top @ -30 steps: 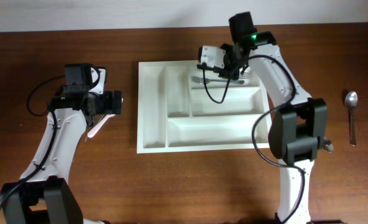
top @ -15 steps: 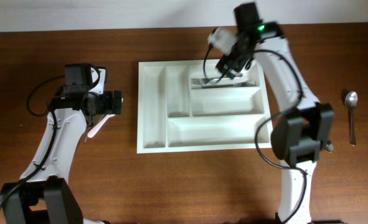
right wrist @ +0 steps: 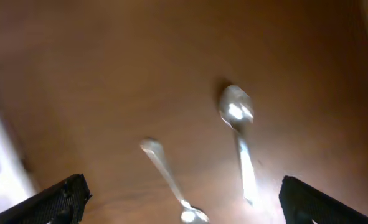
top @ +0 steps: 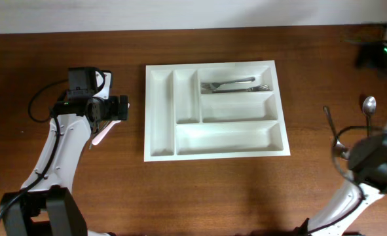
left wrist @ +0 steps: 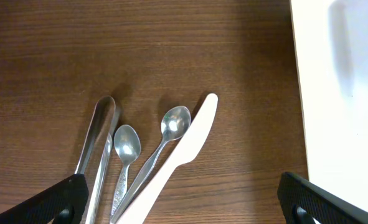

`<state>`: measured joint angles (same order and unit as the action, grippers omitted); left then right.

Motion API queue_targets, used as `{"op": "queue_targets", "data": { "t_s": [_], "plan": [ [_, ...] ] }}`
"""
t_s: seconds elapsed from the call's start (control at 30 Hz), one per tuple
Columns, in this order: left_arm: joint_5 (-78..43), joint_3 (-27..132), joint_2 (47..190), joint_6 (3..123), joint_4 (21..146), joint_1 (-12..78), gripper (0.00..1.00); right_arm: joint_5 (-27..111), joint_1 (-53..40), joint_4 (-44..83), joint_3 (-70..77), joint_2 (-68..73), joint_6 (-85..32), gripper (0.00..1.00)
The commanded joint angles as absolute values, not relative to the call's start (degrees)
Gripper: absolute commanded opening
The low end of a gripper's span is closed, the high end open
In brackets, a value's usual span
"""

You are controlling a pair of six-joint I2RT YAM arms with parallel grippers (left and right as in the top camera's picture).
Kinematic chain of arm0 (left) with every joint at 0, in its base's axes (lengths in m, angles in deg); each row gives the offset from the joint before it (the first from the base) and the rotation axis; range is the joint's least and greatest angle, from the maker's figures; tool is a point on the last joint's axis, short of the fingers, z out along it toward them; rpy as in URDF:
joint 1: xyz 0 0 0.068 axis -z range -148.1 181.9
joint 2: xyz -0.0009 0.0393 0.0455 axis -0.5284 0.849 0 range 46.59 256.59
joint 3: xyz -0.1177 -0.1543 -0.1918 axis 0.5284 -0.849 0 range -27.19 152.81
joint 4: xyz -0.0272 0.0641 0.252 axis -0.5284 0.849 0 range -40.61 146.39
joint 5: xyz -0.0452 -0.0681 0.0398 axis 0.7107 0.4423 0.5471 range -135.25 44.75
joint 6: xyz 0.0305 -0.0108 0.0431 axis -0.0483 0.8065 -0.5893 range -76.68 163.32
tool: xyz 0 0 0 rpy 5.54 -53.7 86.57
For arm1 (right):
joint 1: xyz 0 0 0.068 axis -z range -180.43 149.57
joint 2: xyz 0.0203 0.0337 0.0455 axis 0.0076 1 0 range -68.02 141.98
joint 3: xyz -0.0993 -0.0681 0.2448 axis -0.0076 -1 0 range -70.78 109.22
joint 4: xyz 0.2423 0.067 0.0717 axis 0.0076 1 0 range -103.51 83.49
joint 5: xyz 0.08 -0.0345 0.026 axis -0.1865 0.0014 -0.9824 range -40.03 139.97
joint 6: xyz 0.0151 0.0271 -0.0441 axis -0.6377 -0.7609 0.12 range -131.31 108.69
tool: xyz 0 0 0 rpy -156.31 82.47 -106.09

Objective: Pack container
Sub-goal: 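Place the second fork in the upper compartment beside the first, then grasp a silver spoon with the right gripper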

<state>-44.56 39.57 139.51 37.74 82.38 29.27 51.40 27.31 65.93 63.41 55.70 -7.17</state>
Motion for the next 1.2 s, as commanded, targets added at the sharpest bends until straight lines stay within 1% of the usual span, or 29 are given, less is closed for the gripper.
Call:
{"op": "queue_targets", "data": {
  "t_s": [0.0,0.07,0.13,0.23,0.53,0.63,0.7,0.8,0.87,1.17],
  "plan": [
    [-44.1,40.7,140.1,37.2,82.3,29.5,0.99,49.9,32.1,64.4,57.6,57.8,-10.1,1.0],
    [-44.1,40.7,140.1,37.2,82.3,29.5,0.99,48.5,34.5,61.8,54.1,58.4,-10.1,1.0],
    [-44.1,40.7,140.1,37.2,82.3,29.5,0.99,47.6,36.6,59.4,50.2,58.7,-10.1,0.96],
    [-44.1,40.7,140.1,37.2,82.3,29.5,0.99,46.6,38.4,57.1,45.1,58.7,-8.5,0.95],
    [-44.1,40.7,140.1,37.2,82.3,29.5,0.99,45.5,39.0,45.8,34.8,58.8,0.3,0.95],
    [-44.1,40.7,140.1,37.2,82.3,29.5,0.99,45.5,39.0,43.6,33.4,58.9,2.5,0.93],
    [-44.1,40.7,140.1,37.2,82.3,29.5,0.99,45.7,39.0,41.9,32.5,58.9,4.0,0.88],
    [-44.1,40.7,140.1,37.2,82.3,29.5,0.99,45.7,39.0,39.2,31.9,58.9,4.5,0.85],
    [-44.1,40.7,140.1,37.2,82.3,29.5,0.99,45.7,39.0,37.3,31.7,58.9,4.5,0.81],
    [-44.1,40.7,140.1,37.2,82.3,29.5,0.99,45.7,39.0,35.2,31.7,60.6,4.5,0.81]
  ]
}}
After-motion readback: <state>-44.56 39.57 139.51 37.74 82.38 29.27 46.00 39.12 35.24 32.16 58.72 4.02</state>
